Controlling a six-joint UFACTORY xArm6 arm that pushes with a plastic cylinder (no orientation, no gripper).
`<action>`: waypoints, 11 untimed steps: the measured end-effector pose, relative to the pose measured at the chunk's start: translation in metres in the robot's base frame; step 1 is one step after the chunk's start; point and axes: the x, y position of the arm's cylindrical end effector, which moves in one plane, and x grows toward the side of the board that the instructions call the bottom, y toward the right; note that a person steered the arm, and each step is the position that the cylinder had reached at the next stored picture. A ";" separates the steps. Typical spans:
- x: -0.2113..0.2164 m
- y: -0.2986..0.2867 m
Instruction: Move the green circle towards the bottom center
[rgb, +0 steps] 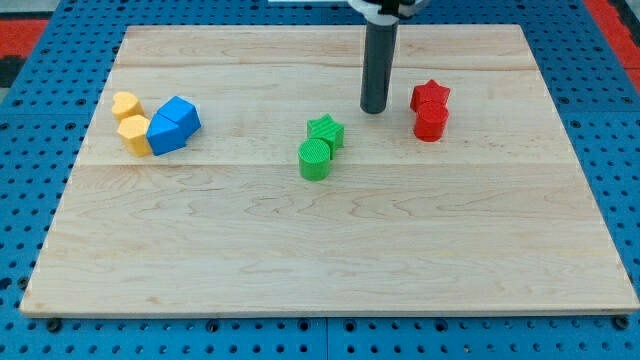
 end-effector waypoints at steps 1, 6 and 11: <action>0.027 -0.027; 0.075 -0.103; 0.082 -0.122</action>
